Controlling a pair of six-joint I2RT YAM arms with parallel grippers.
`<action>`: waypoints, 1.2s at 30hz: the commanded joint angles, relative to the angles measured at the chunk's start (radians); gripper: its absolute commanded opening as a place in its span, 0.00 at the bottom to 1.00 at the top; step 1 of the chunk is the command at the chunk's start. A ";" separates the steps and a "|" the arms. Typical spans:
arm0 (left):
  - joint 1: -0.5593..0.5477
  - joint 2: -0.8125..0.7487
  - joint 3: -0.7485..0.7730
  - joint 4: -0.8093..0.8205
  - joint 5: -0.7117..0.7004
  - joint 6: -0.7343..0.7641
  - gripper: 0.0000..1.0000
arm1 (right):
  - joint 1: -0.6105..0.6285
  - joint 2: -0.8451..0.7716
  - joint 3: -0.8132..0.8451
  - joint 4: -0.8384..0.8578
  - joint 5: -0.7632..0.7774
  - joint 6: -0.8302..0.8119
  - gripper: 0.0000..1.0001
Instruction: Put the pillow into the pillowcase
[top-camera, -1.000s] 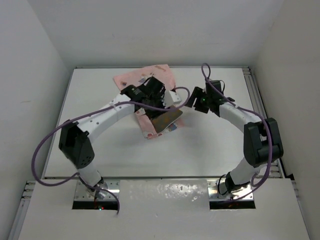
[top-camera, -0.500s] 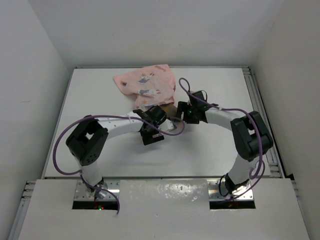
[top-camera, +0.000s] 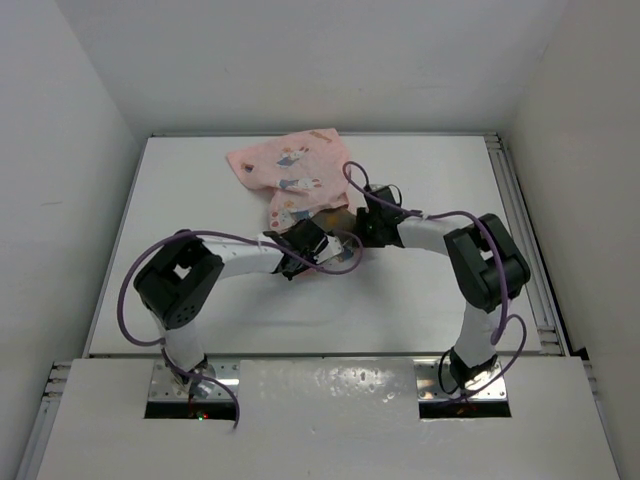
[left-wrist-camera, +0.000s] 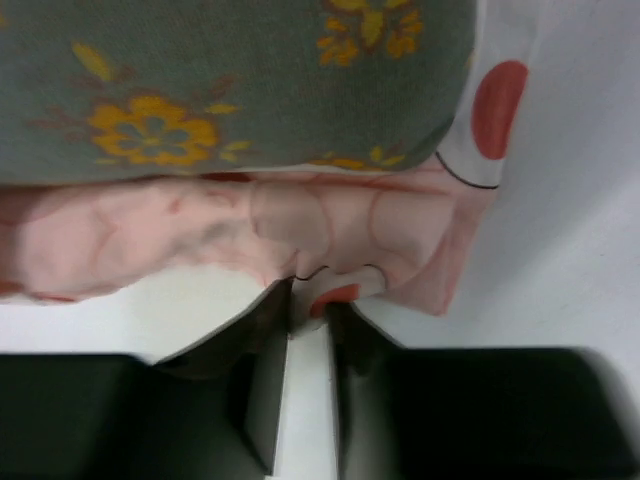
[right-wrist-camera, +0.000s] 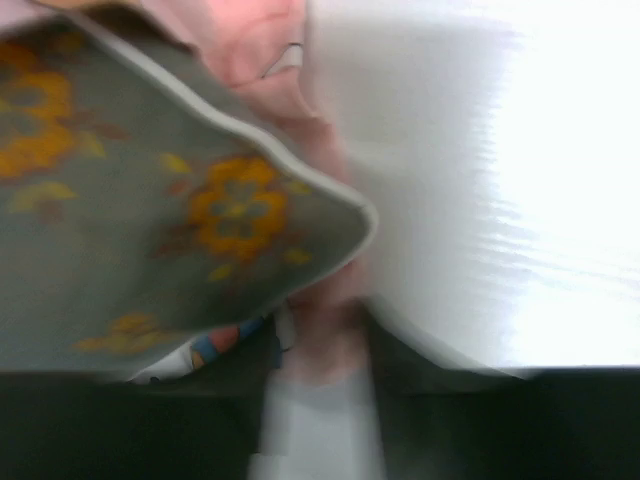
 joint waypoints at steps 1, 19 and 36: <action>0.006 0.005 0.020 -0.024 0.063 -0.041 0.00 | 0.004 0.044 -0.025 -0.089 0.085 -0.002 0.14; 0.120 -0.111 0.771 -0.581 0.208 -0.132 0.00 | -0.122 -0.405 0.100 -0.041 0.004 -0.089 0.00; 0.149 -0.002 1.535 -0.532 -0.023 -0.049 0.00 | -0.136 -0.440 0.744 -0.139 0.045 -0.286 0.00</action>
